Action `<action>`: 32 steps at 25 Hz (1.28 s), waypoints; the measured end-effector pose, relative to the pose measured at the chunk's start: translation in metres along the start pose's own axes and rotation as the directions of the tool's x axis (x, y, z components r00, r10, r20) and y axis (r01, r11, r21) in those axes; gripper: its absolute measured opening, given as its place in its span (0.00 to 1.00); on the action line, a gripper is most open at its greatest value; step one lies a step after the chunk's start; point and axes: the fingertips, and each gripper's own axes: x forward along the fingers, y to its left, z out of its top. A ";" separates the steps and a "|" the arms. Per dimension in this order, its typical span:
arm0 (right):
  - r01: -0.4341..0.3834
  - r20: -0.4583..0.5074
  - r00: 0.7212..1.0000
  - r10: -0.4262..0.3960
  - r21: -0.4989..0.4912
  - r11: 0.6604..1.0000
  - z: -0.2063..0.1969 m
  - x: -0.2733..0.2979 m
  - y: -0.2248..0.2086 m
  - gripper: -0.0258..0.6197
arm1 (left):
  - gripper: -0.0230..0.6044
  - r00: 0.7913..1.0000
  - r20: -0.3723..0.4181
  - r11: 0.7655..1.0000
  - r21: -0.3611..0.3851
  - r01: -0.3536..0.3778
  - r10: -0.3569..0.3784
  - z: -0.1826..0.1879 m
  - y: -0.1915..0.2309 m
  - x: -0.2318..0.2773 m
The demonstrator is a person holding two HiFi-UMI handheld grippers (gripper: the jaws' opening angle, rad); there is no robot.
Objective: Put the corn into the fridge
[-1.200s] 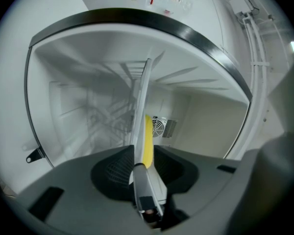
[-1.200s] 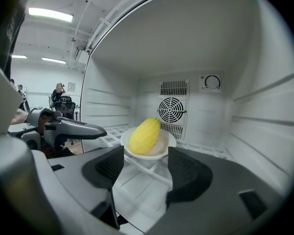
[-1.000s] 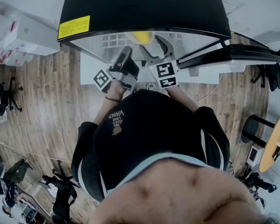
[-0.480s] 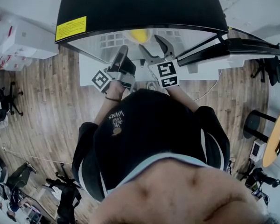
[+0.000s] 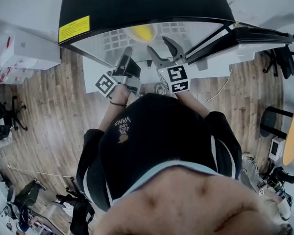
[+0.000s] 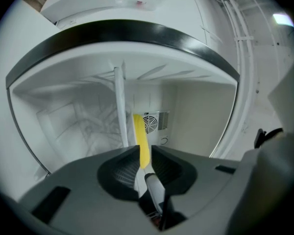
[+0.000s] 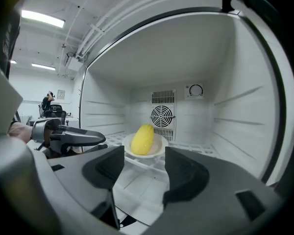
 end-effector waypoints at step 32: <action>0.207 0.069 0.975 -0.212 0.070 0.976 0.006 -0.078 0.036 0.07 | 0.12 0.966 -0.258 0.824 0.546 0.152 -0.007 -0.009 -0.043 -0.037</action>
